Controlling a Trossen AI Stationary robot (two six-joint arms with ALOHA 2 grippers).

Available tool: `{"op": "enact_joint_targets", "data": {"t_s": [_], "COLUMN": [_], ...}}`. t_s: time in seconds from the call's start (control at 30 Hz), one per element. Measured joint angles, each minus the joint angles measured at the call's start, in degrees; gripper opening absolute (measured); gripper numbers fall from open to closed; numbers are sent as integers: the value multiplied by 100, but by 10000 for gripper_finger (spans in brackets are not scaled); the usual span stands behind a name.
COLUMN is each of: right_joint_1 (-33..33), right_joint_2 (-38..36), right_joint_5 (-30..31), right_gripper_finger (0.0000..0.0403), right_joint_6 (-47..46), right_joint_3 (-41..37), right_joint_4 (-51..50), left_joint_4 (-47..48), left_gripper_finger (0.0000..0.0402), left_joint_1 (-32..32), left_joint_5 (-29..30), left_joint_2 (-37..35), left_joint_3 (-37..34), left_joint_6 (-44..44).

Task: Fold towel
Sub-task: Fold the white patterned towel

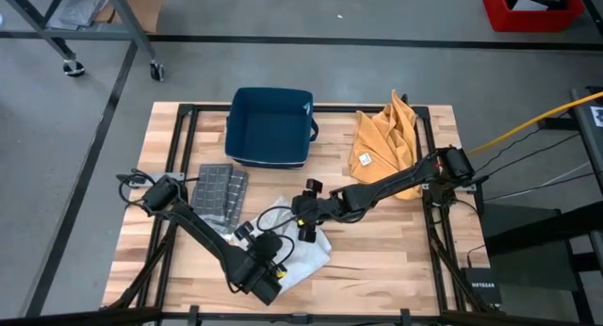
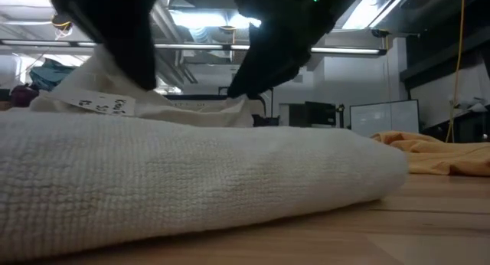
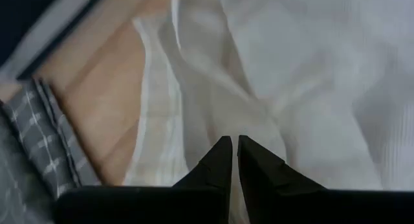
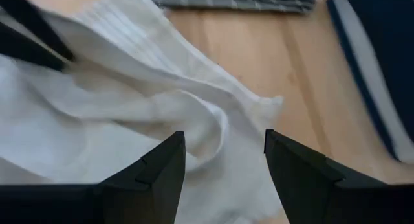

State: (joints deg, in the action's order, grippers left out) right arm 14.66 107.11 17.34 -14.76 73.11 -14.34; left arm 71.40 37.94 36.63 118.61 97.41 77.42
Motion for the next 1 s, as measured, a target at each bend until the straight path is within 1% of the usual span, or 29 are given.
{"op": "enact_joint_targets", "data": {"t_s": [0.13, 0.27, 0.4, 0.5, 0.6, 0.67, 0.8, 0.93, 1.0], "right_joint_1": [-4, -4, -5, -15, -85, -171, -353, -540, -598], "right_joint_2": [131, 203, 207, 207, 207, 207, 207, 207, 207], "right_joint_5": [453, 893, 1081, 1339, 1605, 1613, 1612, 1604, 1430], "right_gripper_finger": [214, 214, 214, 214, 214, 214, 214, 214, 214], "right_joint_6": [2, 3, 2, 5, 10, 9, 8, 7, 4], "right_joint_3": [-1, -1, -1, -1, -1, -1, -1, -1, -1], "right_joint_4": [-5, -89, -168, -219, -279, -358, -504, -639, -627], "left_joint_4": [150, 808, 1408, 1394, 1232, 1101, 1009, 1043, 1072], "left_gripper_finger": [13, 2, 4, 2, 1, 4, 3, 2, 4], "left_joint_1": [58, 120, 186, 226, 258, 282, 366, 385, 383], "left_joint_5": [-313, -482, -650, -739, -1064, -1256, -1337, -1342, -1337], "left_joint_2": [2, 2, 4, 4, 4, 6, 11, 11, 11], "left_joint_3": [0, 0, -9, -178, -516, -786, -1200, -1423, -1472], "left_joint_6": [-128, 285, 673, 724, 756, 850, 1091, 1401, 1553]}}
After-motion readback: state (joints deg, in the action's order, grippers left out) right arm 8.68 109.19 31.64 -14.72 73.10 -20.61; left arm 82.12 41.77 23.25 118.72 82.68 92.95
